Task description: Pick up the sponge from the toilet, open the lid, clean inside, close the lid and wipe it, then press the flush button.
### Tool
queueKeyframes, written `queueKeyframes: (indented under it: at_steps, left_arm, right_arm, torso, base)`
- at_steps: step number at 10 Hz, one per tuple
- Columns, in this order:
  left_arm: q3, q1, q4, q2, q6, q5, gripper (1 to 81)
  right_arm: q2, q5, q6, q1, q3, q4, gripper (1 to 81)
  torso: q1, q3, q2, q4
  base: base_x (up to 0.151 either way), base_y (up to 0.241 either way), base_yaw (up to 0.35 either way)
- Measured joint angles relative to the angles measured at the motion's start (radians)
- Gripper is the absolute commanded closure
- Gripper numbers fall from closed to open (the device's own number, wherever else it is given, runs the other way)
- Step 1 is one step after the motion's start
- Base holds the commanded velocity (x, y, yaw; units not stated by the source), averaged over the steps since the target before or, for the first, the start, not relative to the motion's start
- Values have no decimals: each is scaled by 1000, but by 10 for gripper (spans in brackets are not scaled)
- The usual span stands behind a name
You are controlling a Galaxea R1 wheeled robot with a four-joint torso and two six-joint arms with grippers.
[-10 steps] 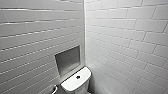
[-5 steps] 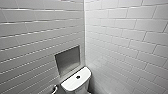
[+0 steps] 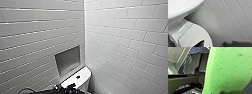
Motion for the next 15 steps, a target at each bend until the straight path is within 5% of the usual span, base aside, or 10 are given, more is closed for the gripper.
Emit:
queueKeyframes:
  at_steps: [10,15]
  left_arm:
    - [-372,-149,-103,209,-40,8,10]
    - [-496,-258,-103,280,-47,31,10]
  right_arm:
    - [5,25,0,-8,1,0,811]
    - [5,36,0,11,1,0,811]
  torso:
    - [1,-10,1,0]
    - [1,-168,2,0]
  base:
    - [0,0,0]
    - [0,0,0]
